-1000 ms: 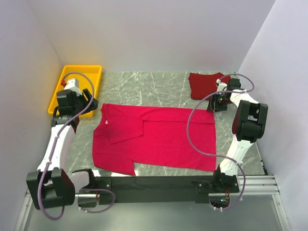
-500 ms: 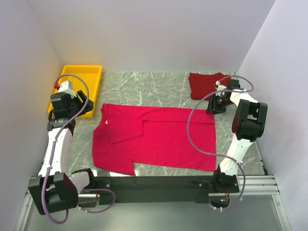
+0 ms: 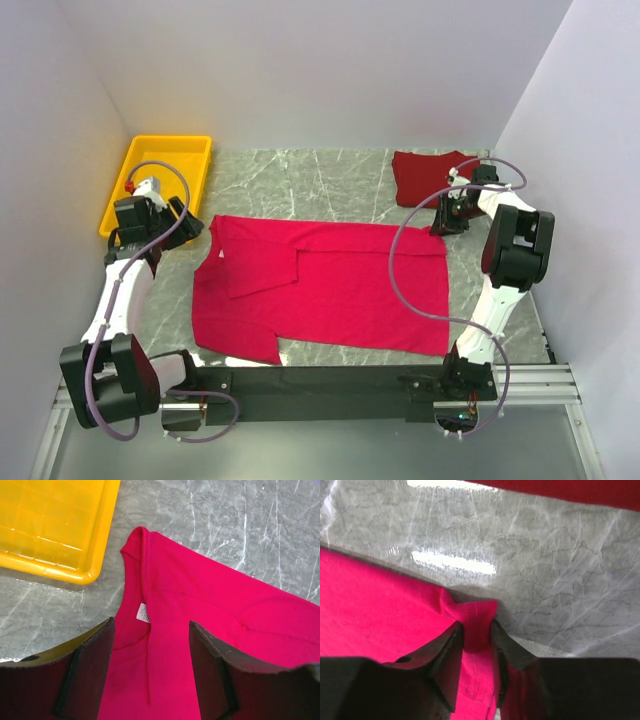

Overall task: Fold and stack the t-shirts
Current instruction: Fold the tshirt

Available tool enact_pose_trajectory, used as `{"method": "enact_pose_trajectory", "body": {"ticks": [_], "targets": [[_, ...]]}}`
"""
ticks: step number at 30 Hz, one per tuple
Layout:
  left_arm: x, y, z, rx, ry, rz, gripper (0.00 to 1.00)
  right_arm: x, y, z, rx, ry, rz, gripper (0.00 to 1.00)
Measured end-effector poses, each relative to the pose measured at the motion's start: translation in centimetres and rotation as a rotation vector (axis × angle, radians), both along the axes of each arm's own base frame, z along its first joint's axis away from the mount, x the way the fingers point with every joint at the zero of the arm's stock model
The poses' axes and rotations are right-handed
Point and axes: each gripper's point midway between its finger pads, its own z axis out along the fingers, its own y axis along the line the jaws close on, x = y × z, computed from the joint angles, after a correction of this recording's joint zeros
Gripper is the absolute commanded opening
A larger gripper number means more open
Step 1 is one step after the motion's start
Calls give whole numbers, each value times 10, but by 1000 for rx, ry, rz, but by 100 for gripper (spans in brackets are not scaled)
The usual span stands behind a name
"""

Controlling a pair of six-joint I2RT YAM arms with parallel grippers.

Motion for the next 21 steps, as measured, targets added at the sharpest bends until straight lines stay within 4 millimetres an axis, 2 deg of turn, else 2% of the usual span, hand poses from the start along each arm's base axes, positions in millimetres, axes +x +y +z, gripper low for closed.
{"method": "enact_pose_trajectory", "body": {"ticks": [6, 12, 15, 18, 21], "targets": [[1, -3, -5, -16, 13, -16, 65, 2, -1, -1, -2, 8, -19, 23], [2, -5, -10, -26, 27, -23, 65, 2, -4, -2, -14, 13, -35, 5], [4, -5, -11, -30, 26, -28, 65, 2, -5, -2, -18, 16, -48, 0], [7, -6, -14, -37, 29, -34, 65, 7, -9, 1, -35, 12, -69, 0], [9, -7, -20, -45, 40, -39, 65, 22, -17, 5, -62, -8, -96, 0]]}}
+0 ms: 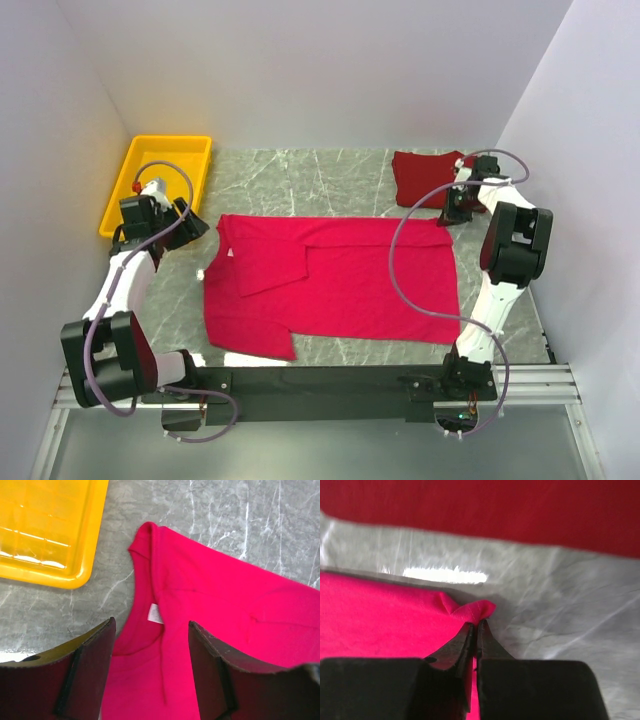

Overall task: Fold and stack the t-shirts
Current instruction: Fold the tshirt

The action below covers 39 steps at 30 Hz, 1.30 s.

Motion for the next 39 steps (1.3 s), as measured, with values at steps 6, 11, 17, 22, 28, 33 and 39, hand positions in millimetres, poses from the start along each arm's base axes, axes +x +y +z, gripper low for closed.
{"method": "enact_pose_trajectory", "body": {"ticks": [6, 11, 17, 22, 28, 33, 39], "targets": [[4, -4, -11, -27, 26, -17, 64, 25, -14, 6, -45, -32, -46, 21], [5, -6, -11, -36, 25, -29, 64, 25, -24, 2, -93, -23, -64, 42], [4, -6, -6, -33, 14, -32, 64, 24, -52, 13, -212, -57, -100, 50], [4, -7, 2, -29, -8, -34, 64, 33, -61, 41, -248, -140, -104, 43], [1, -15, 8, -58, -23, -75, 63, 27, -15, 48, -65, -196, 123, 50], [-15, -23, 1, -124, 58, -59, 62, -41, 46, 52, 14, -199, 502, 52], [-64, -36, -41, -266, 339, 73, 63, -109, 79, 83, -44, -320, 831, 55]]}}
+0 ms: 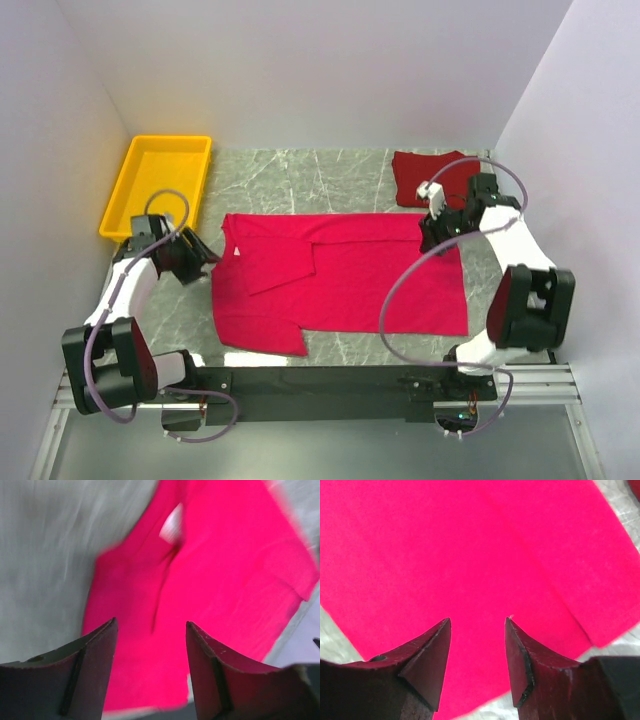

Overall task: Fold and stack the t-shirts
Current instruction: Fold the tshirt

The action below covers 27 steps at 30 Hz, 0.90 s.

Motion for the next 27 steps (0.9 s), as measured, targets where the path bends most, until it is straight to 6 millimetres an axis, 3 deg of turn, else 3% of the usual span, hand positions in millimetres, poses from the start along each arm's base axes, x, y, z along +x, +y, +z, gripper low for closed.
{"method": "enact_pose_trajectory", "body": {"ticks": [5, 12, 21, 27], "targets": [[-61, -19, -37, -50, 309, 73, 66, -36, -2, -2, -85, -50, 110, 55], [-116, -22, -53, 66, 587, 172, 66, -60, -9, -21, -143, -12, 131, 55], [-127, -13, -67, 148, 698, 241, 55, -71, -8, -32, -143, 8, 121, 55], [-120, -18, -81, 161, 709, 221, 29, -72, -9, -28, -149, -7, 117, 55]]}}
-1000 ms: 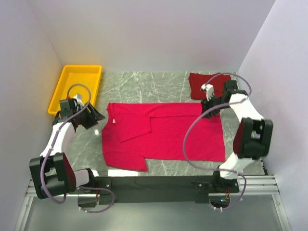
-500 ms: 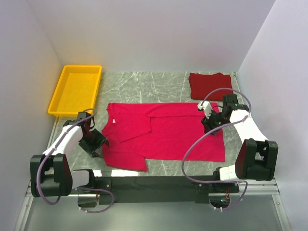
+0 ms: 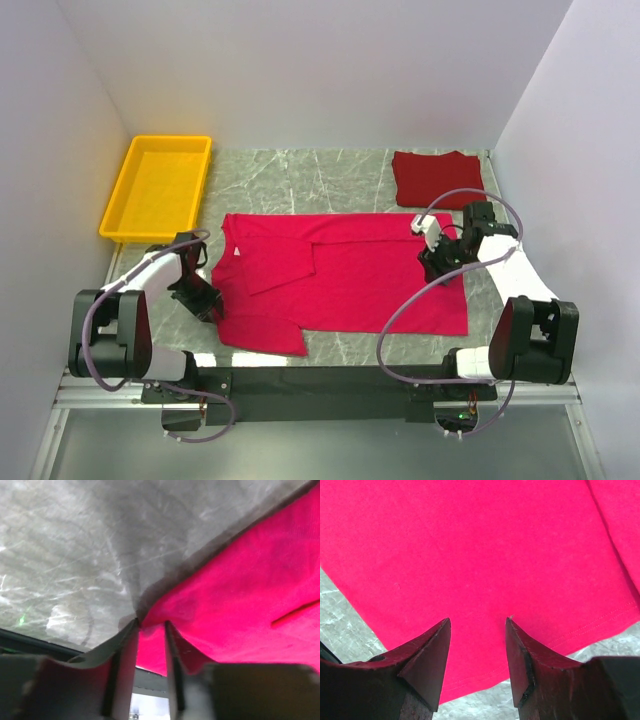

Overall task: Fold and stack the t-shirts
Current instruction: Fold the tshirt

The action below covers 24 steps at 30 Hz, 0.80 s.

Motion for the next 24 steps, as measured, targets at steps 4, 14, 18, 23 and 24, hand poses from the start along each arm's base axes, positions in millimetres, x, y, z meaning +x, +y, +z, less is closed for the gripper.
{"method": "enact_pose_trajectory", "body": {"ticks": [4, 14, 18, 23, 24], "targets": [[3, 0, -2, -1, -9, -4, 25, 0, -2, 1, 0, -3, -8, 55], [12, -10, 3, -62, -90, -44, 2, -20, 4, 2, 18, 46, 80, 54], [20, -17, 14, -107, -158, -69, 0, -42, 3, -4, -3, 80, 222, 53], [20, -24, 16, -148, -171, -85, 0, -85, -10, -35, -90, 147, 400, 53], [20, -25, 17, -155, -172, -86, 0, -95, -13, -41, -114, 163, 426, 53]]}}
